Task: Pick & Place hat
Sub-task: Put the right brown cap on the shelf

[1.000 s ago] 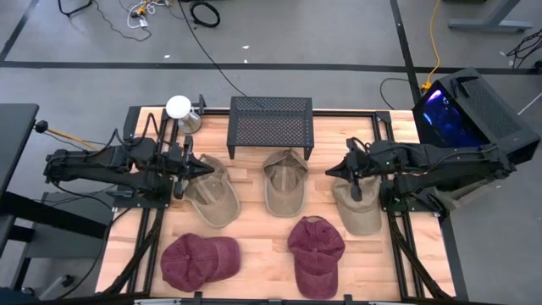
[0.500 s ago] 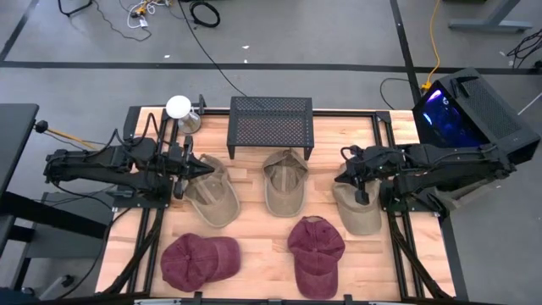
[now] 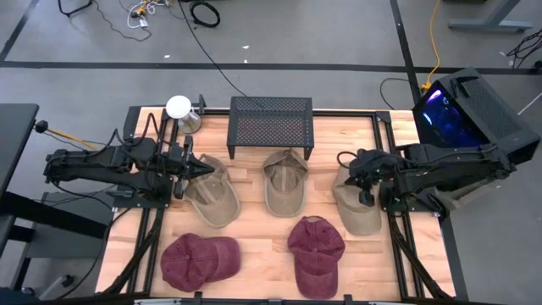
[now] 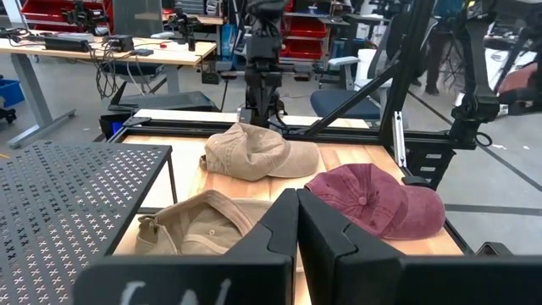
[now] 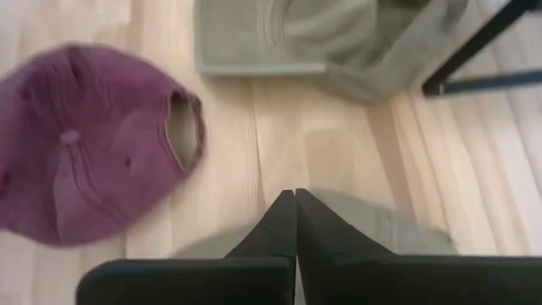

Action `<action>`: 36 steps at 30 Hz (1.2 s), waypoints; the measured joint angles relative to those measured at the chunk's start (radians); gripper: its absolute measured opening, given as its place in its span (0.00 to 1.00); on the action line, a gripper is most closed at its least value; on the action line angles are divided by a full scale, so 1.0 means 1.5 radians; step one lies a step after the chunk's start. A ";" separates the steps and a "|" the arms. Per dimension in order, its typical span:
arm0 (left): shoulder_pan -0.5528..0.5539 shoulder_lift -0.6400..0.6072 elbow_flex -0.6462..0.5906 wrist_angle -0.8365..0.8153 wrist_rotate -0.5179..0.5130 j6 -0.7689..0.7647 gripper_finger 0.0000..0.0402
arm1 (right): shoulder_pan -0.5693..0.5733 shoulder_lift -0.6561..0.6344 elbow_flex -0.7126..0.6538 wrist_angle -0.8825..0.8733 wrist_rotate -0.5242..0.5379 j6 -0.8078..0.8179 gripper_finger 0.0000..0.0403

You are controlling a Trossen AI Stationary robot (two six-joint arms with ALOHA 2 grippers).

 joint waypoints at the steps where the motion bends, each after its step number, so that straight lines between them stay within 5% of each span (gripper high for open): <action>1: 0.000 0.000 0.000 0.000 0.000 0.000 0.04 | 0.000 0.000 0.000 -0.010 0.000 -0.001 0.01; 22: 0.000 0.000 0.000 0.000 0.000 0.000 0.04 | -0.001 0.000 0.000 -0.187 0.009 0.052 0.07; 36: 0.000 0.000 0.000 0.000 0.000 0.000 0.03 | -0.001 0.031 -0.047 -0.200 0.087 0.054 0.55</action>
